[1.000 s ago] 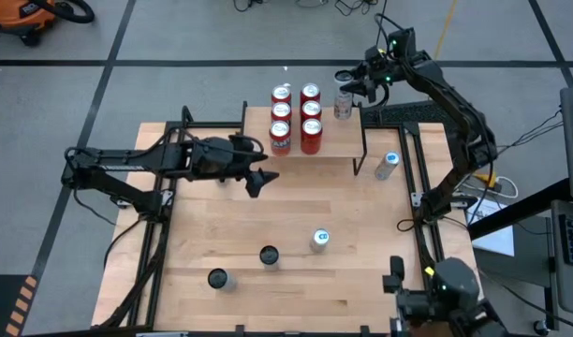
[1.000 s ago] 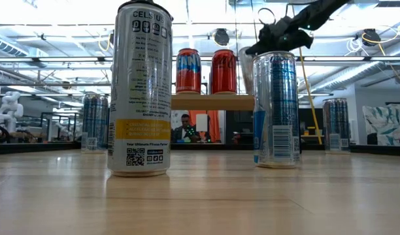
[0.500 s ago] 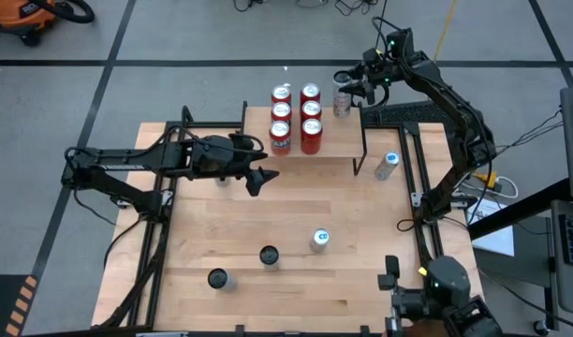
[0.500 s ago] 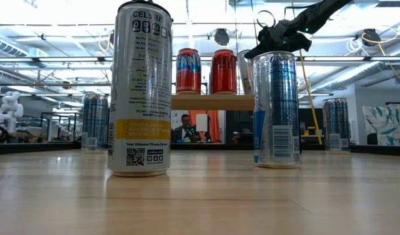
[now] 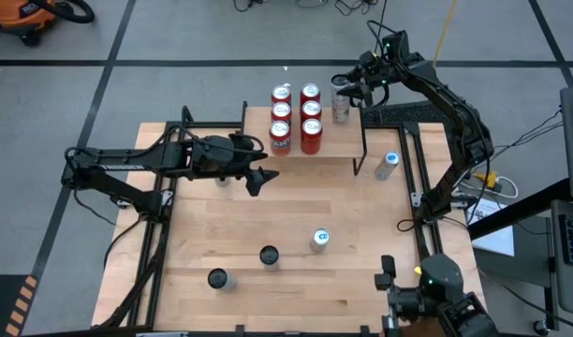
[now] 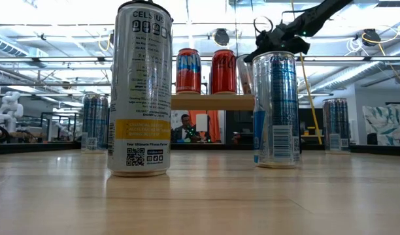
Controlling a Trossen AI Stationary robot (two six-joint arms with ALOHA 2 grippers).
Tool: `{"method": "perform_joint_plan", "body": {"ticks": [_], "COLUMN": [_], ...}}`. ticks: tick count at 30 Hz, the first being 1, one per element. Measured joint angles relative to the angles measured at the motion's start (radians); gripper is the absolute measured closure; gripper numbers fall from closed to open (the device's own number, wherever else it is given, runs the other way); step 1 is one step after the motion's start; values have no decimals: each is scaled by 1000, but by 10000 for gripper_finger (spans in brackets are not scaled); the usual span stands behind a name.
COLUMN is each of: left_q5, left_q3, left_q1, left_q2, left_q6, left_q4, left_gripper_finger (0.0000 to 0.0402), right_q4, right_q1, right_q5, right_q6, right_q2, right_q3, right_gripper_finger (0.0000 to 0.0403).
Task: Place canned beverage on shelf
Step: Put the top white-yellow soda can on the shelf
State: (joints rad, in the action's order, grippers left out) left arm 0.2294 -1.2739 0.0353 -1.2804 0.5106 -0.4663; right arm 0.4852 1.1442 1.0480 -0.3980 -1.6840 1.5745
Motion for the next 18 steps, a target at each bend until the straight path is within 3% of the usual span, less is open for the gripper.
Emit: {"method": "perform_joint_plan", "body": {"ticks": [18], "left_q5": [0], "left_q3": [0], "left_q1": [0], "left_q2": [0], "left_q6": [0], "left_q4": [0], "left_gripper_finger": [43], "right_q4": [28], "right_q1": [-4], "right_q5": [-50], "right_q6": [-122], "right_q2": [0], "right_q3": [0], "right_gripper_finger": [170]}}
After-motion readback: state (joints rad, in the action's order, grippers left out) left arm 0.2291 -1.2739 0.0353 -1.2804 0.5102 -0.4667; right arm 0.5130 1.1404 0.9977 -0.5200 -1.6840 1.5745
